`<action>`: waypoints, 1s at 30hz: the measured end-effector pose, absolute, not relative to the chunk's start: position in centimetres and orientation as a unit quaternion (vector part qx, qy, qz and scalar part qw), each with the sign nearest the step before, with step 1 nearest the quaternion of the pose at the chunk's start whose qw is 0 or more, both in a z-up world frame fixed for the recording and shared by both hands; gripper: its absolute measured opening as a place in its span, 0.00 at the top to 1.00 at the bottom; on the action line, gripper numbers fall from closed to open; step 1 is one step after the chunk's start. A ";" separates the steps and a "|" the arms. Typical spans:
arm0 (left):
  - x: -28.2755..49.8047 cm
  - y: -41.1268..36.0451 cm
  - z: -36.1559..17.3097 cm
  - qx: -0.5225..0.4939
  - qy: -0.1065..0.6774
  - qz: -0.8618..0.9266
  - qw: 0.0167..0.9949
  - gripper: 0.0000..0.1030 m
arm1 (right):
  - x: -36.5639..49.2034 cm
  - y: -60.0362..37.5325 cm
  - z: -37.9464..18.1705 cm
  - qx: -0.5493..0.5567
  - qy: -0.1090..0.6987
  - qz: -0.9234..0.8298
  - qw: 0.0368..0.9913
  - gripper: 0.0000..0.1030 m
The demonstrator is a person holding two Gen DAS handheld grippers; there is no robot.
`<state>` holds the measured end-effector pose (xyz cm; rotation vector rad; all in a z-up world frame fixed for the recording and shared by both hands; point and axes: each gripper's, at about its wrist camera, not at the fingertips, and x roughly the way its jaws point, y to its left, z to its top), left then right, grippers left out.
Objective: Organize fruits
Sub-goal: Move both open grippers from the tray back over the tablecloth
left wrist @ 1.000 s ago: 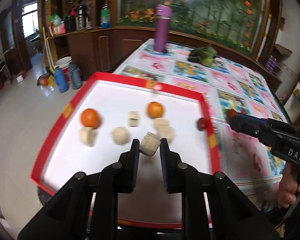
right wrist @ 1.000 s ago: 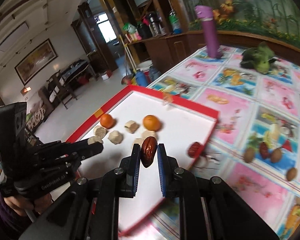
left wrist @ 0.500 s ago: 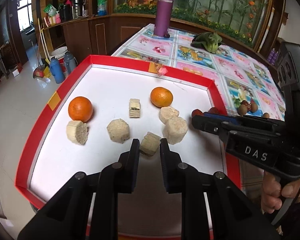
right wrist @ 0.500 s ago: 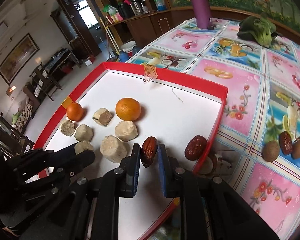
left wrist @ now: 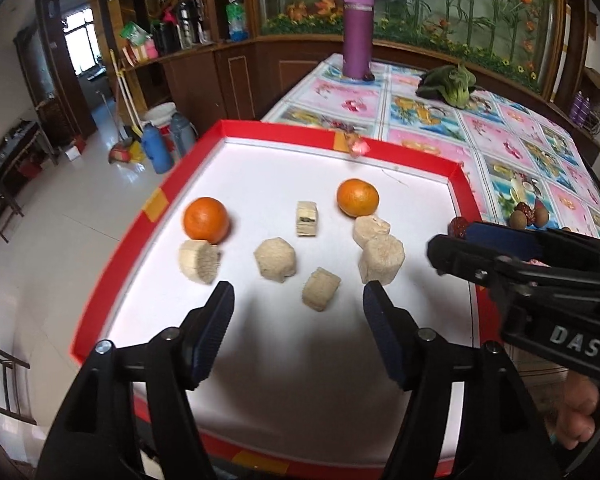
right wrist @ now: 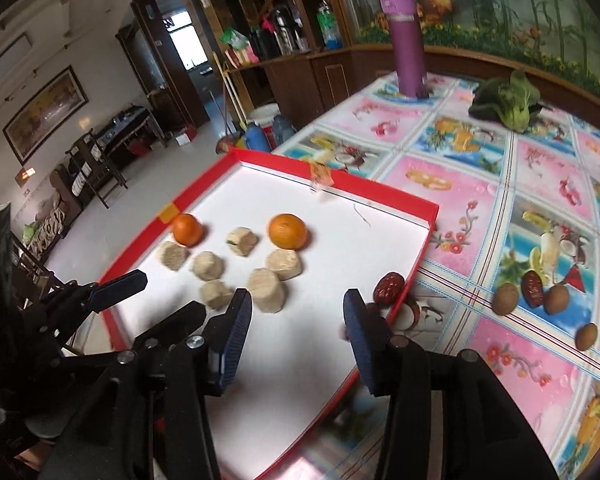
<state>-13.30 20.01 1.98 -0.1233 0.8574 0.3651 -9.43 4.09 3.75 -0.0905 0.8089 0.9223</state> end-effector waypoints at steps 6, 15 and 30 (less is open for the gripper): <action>-15.4 19.4 3.6 -0.052 0.393 0.199 0.896 0.28 | -12.3 3.1 5.2 -0.044 0.360 0.445 0.819 0.54; -18.6 18.5 5.8 -0.050 0.362 0.232 0.901 0.20 | -15.5 1.0 6.5 -0.048 0.338 0.451 0.825 0.53; -19.2 14.8 7.4 -0.015 0.344 0.227 0.911 0.15 | -13.4 -5.0 6.0 -0.002 0.341 0.422 0.840 0.53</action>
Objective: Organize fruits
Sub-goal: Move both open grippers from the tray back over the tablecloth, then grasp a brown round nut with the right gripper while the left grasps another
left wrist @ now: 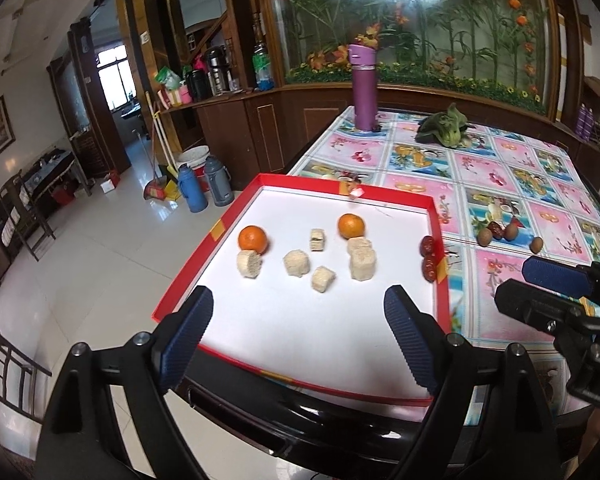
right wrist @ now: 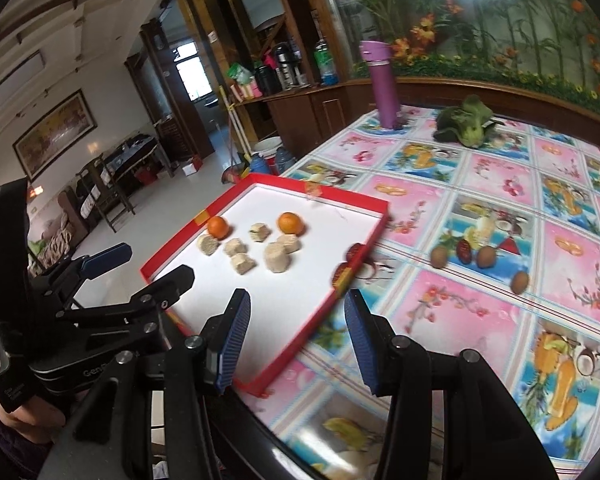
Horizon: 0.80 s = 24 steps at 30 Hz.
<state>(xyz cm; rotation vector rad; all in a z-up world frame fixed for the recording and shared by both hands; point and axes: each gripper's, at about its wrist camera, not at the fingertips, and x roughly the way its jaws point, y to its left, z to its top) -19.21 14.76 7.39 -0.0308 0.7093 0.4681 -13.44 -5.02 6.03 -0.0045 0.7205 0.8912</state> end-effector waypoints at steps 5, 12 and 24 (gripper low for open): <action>-17.5 12.7 7.2 -0.002 0.357 0.201 0.912 0.15 | -10.3 -9.1 5.0 0.011 0.349 0.375 0.859 0.53; -13.3 9.4 5.6 0.005 0.398 0.125 0.909 0.15 | -5.5 -15.1 2.7 0.017 0.382 0.294 0.876 0.53; -8.7 7.2 3.9 0.005 0.435 0.067 0.898 0.15 | -0.4 -13.2 0.0 -0.007 0.409 0.275 0.870 0.54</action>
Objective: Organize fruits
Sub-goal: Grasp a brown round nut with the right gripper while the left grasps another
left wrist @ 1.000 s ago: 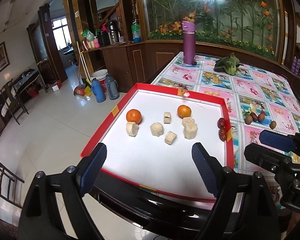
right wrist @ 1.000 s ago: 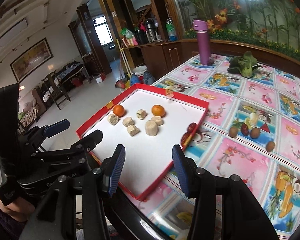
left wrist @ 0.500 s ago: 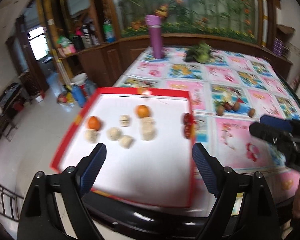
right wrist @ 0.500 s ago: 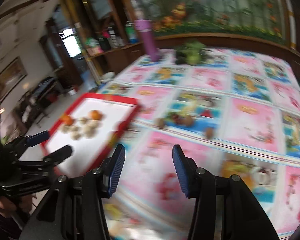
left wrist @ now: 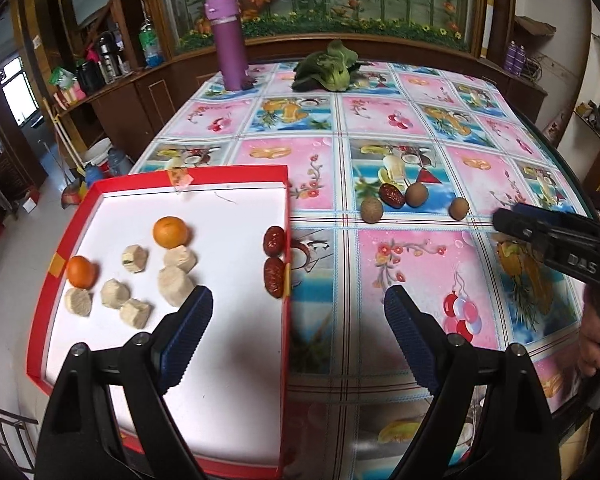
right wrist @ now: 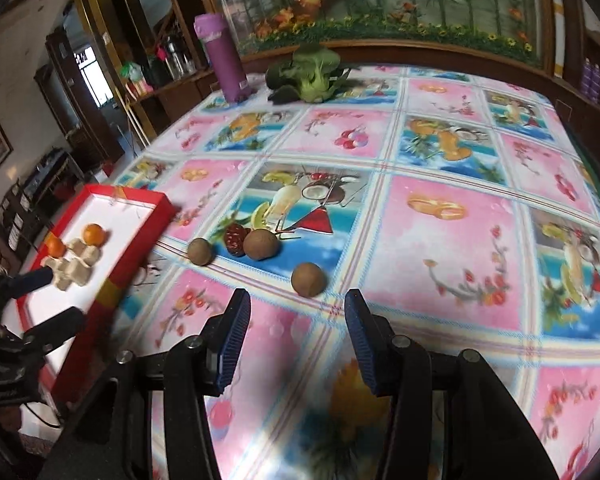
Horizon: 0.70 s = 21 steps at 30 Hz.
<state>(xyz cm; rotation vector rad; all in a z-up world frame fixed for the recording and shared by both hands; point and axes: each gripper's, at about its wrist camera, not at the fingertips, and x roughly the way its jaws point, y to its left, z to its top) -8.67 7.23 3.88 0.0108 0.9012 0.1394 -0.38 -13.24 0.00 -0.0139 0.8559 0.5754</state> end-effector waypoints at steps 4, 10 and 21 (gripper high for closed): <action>-7.5 6.8 4.0 0.015 0.434 0.055 0.899 0.15 | 0.4 -12.7 -0.9 -0.004 0.419 0.271 0.867 0.65; -4.2 5.8 3.5 0.032 0.429 0.015 0.903 0.17 | 0.4 -12.7 -0.9 -0.007 0.410 0.272 0.871 0.67; 1.7 4.7 -0.1 0.037 0.477 -0.028 0.878 0.39 | 0.9 -12.2 -1.4 -0.011 0.413 0.280 0.867 0.73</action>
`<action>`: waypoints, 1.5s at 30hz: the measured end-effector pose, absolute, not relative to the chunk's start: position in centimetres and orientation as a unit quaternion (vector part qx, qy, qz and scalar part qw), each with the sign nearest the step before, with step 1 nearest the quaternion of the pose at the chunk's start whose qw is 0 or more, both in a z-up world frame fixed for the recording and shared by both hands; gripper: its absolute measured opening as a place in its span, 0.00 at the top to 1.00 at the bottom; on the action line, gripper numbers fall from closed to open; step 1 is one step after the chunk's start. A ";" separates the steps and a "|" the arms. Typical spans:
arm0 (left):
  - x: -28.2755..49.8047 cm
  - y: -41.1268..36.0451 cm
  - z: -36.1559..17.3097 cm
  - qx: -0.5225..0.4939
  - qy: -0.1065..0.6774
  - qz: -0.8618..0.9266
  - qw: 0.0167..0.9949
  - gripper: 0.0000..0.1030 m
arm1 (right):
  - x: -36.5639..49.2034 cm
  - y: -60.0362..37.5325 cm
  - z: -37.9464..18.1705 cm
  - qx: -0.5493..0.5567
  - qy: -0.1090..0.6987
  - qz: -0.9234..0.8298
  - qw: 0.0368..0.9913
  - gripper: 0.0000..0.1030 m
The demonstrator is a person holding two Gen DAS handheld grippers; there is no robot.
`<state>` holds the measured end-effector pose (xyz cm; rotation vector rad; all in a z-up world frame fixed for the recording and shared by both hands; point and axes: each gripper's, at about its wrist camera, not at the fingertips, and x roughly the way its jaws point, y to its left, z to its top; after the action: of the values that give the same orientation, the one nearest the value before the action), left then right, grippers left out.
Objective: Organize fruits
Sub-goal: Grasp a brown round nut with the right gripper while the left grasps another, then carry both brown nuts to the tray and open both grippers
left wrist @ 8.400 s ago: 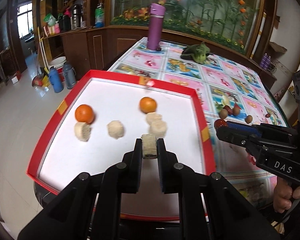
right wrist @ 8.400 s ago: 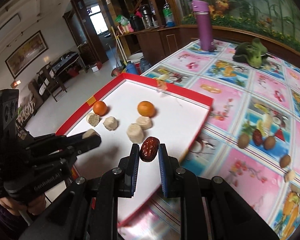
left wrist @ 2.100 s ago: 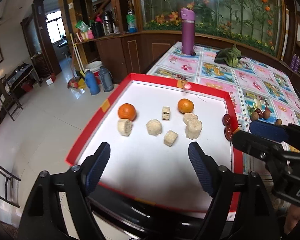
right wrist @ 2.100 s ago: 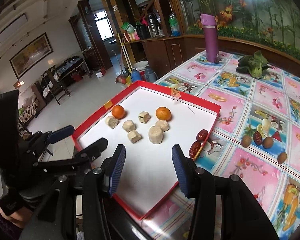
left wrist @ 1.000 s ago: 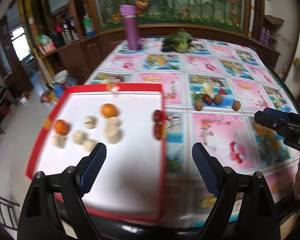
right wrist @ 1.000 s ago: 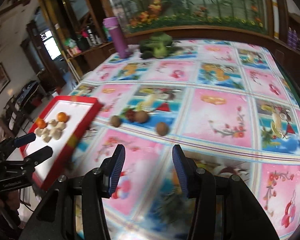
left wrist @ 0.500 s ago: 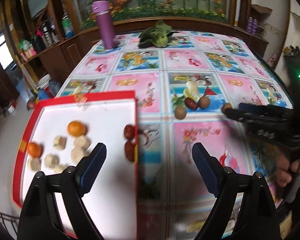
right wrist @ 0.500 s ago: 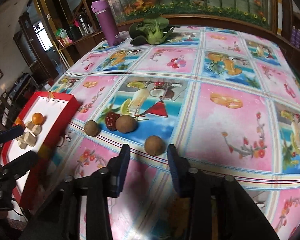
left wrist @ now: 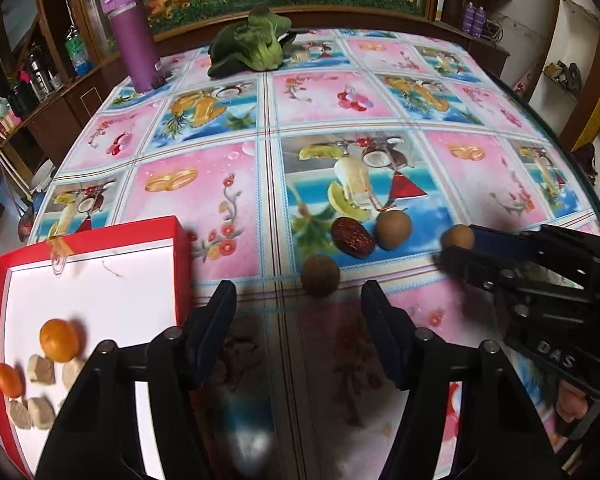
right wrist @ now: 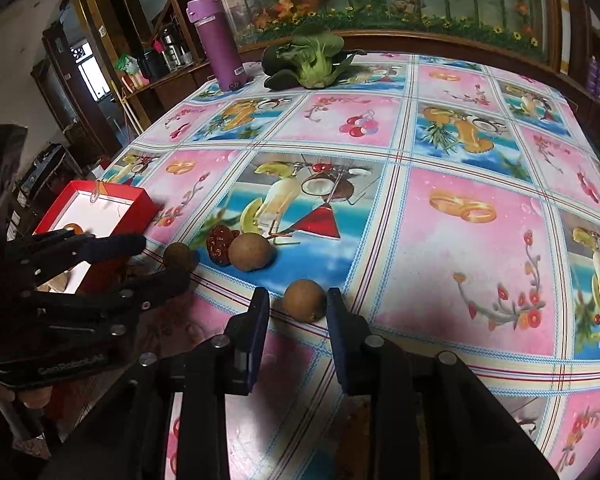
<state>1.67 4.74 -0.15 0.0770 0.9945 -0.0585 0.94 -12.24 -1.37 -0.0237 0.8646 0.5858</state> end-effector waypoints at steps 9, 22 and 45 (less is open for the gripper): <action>2.8 4.4 -1.1 0.025 0.490 -0.054 0.869 0.55 | 1.1 -12.4 -1.5 -0.010 0.411 0.276 0.869 0.81; 2.8 4.1 -1.0 0.022 0.482 -0.058 0.874 0.77 | 0.6 -12.8 -1.2 0.009 0.407 0.287 0.867 0.81; -12.0 15.0 6.3 -0.063 0.367 0.041 0.927 0.77 | -7.6 0.1 4.5 -0.031 0.354 0.423 0.834 0.81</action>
<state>-12.05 14.95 6.34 -0.1299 0.7519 0.0839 -7.61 0.07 4.54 -0.0655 0.7495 0.8955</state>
